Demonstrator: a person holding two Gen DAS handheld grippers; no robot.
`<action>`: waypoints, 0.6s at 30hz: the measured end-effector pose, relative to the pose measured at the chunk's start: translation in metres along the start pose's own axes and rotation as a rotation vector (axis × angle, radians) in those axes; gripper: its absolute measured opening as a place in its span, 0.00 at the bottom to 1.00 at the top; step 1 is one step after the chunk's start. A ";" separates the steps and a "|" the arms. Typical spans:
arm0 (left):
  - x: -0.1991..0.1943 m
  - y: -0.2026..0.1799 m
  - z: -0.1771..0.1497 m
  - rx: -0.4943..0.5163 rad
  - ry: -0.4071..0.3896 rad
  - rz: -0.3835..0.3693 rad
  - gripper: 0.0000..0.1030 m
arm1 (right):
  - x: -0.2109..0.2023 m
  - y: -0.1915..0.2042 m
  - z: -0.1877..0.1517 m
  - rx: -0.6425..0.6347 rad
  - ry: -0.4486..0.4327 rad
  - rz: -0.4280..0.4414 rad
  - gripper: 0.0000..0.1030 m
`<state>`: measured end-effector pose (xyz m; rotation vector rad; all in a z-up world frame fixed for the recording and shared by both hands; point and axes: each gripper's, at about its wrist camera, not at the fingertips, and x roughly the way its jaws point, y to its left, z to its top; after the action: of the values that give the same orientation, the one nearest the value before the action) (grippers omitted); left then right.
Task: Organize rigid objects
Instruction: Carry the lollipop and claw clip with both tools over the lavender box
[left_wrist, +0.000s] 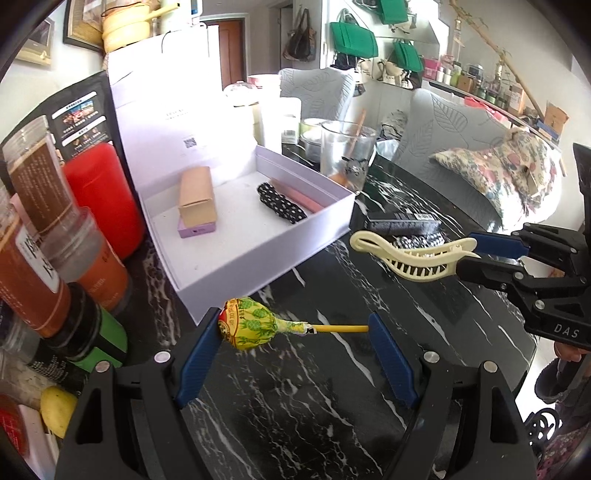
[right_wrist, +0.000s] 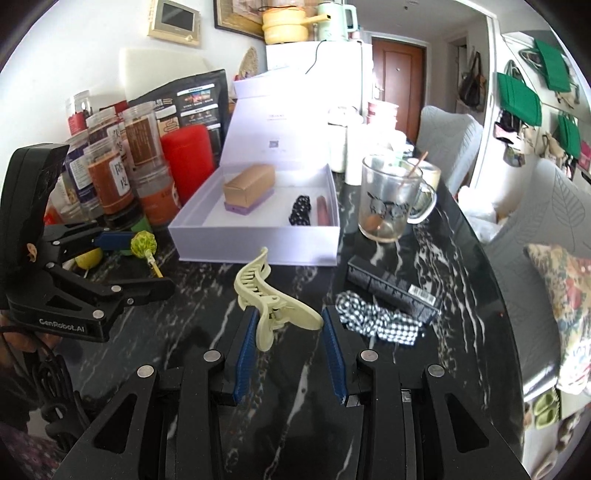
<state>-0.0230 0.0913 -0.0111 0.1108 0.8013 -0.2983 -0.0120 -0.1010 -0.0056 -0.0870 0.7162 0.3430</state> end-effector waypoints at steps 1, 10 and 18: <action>-0.001 0.002 0.002 -0.004 -0.003 0.003 0.78 | 0.000 0.001 0.002 -0.002 -0.005 0.001 0.33; 0.002 0.016 0.014 -0.042 -0.010 0.034 0.78 | 0.005 0.008 0.022 -0.026 -0.032 0.008 0.33; 0.008 0.026 0.018 -0.068 -0.001 0.027 0.78 | 0.013 0.015 0.030 -0.036 -0.028 0.027 0.33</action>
<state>0.0029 0.1108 -0.0049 0.0573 0.8072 -0.2457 0.0108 -0.0776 0.0093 -0.1068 0.6843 0.3827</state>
